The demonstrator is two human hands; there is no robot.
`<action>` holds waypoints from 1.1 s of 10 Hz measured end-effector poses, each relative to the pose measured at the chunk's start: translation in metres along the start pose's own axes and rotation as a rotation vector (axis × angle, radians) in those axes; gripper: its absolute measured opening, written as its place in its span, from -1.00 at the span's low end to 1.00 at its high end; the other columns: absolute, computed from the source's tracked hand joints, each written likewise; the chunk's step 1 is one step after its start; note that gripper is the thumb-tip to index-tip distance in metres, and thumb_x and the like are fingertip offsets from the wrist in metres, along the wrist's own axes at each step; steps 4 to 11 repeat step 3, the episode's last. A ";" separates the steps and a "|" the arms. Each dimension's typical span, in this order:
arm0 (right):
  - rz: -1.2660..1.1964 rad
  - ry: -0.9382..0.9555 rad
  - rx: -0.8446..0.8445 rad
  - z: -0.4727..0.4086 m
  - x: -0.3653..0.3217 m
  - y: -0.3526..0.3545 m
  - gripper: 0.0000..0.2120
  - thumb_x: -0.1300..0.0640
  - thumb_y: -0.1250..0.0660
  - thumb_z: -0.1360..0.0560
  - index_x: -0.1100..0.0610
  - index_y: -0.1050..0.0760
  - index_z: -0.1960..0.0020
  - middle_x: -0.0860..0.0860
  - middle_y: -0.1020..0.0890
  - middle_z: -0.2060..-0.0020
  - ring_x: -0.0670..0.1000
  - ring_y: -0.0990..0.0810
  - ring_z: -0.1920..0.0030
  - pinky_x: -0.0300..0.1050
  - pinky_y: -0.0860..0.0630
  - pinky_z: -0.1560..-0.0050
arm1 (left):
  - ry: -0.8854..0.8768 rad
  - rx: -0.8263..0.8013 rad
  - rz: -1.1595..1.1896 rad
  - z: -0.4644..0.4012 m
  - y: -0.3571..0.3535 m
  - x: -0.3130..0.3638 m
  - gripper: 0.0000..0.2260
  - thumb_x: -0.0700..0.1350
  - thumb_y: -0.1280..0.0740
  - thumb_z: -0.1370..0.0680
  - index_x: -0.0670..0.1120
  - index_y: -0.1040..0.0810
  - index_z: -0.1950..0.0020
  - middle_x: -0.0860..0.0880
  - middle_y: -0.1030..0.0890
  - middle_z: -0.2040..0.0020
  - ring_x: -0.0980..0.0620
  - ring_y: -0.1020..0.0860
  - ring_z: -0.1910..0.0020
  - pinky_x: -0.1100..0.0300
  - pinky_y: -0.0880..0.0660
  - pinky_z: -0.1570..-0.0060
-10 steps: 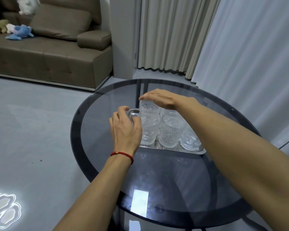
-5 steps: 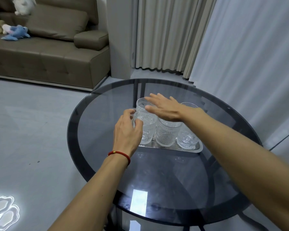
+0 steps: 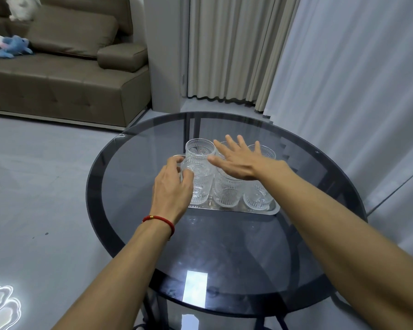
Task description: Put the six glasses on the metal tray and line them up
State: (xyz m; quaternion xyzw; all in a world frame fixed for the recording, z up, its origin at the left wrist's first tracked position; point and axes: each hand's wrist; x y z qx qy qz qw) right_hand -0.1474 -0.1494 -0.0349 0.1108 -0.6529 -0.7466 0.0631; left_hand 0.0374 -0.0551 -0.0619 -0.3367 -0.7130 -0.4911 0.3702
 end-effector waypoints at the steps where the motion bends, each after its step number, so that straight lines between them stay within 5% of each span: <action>1: -0.017 -0.012 0.001 0.005 0.004 -0.009 -0.17 -0.55 0.27 -0.47 -0.21 0.27 -0.63 0.01 0.25 -0.65 0.18 0.29 -0.64 0.47 0.32 -0.49 | -0.011 0.000 0.002 0.000 0.002 -0.001 -0.67 -0.09 -0.18 -0.63 -0.07 -0.44 -0.39 -0.13 -0.58 -0.26 -0.07 -0.55 -0.19 -0.10 -0.51 -0.25; 2: -0.095 -0.013 0.020 0.007 0.001 -0.006 -0.18 -0.53 0.22 -0.50 -0.17 0.22 -0.65 0.01 0.20 -0.66 0.16 0.26 -0.64 0.44 0.31 -0.51 | -0.006 -0.021 0.013 0.002 0.001 -0.002 -0.67 -0.06 -0.18 -0.63 -0.03 -0.41 -0.40 -0.11 -0.58 -0.23 -0.06 -0.57 -0.12 -0.06 -0.52 -0.19; 3: -0.209 0.057 0.217 0.028 -0.002 -0.001 -0.28 -0.40 0.10 -0.61 -0.07 -0.01 -0.67 0.01 -0.01 -0.67 0.07 0.09 -0.66 0.34 0.25 -0.56 | -0.015 -0.004 0.005 0.006 0.005 -0.007 -0.65 -0.04 -0.18 -0.62 -0.01 -0.34 -0.42 -0.08 -0.58 -0.18 -0.05 -0.56 -0.04 0.01 -0.47 -0.08; 11: -0.209 0.057 0.217 0.028 -0.002 -0.001 -0.28 -0.40 0.10 -0.61 -0.07 -0.01 -0.67 0.01 -0.01 -0.67 0.07 0.09 -0.66 0.34 0.25 -0.56 | -0.015 -0.004 0.005 0.006 0.005 -0.007 -0.65 -0.04 -0.18 -0.62 -0.01 -0.34 -0.42 -0.08 -0.58 -0.18 -0.05 -0.56 -0.04 0.01 -0.47 -0.08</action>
Point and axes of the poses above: each hand's wrist, its own z-axis away from the middle knuckle, its own y-axis out of the back of the hand, x = y × z
